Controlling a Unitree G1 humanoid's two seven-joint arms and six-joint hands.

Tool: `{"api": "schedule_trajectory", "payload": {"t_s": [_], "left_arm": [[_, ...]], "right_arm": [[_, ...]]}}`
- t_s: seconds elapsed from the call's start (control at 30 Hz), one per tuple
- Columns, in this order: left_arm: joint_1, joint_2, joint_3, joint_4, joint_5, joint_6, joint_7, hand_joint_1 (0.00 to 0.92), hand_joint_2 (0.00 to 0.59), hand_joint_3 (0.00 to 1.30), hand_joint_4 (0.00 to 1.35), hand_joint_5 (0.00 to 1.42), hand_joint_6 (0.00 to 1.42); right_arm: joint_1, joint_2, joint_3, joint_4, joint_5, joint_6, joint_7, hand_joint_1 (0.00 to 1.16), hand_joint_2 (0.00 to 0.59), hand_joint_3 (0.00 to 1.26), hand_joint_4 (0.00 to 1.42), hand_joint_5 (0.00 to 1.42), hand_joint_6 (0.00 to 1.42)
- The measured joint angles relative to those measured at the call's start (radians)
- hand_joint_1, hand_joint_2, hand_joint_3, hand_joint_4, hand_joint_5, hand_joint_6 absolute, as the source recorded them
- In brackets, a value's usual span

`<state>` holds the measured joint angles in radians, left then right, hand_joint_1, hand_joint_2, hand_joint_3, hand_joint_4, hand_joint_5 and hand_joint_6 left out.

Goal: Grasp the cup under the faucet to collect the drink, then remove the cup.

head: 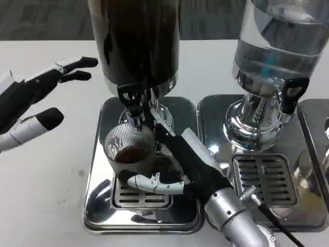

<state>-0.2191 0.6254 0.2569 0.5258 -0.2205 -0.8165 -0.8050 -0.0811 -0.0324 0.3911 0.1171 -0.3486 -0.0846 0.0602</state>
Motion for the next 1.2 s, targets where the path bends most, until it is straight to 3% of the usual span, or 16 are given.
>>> {"api": "schedule_trajectory", "payload": {"t_s": [0.4,0.6,0.93,1.2], "left_arm": [[0.018,0.001,-0.007,0.080,0.038,-0.028,0.029,0.000,0.065,0.19,0.14,0.18,0.12],[0.023,0.001,-0.014,0.100,0.043,-0.044,0.035,0.000,0.066,0.19,0.14,0.19,0.12],[0.042,0.002,-0.026,0.124,0.069,-0.044,0.051,0.000,0.066,0.20,0.15,0.19,0.12],[0.047,0.006,-0.027,0.133,0.069,-0.044,0.057,0.000,0.066,0.21,0.15,0.20,0.12]], "right_arm": [[-0.016,0.005,0.000,0.032,0.000,-0.013,-0.006,0.58,0.182,0.00,0.00,0.00,0.08],[-0.019,0.008,0.000,0.037,0.000,-0.013,-0.008,0.57,0.183,0.00,0.00,0.00,0.08],[-0.024,0.011,-0.002,0.047,0.000,-0.020,-0.009,0.57,0.191,0.00,0.00,0.00,0.08],[-0.026,0.011,0.004,0.048,-0.018,-0.020,-0.011,0.68,0.153,0.00,0.00,0.00,0.08]]}}
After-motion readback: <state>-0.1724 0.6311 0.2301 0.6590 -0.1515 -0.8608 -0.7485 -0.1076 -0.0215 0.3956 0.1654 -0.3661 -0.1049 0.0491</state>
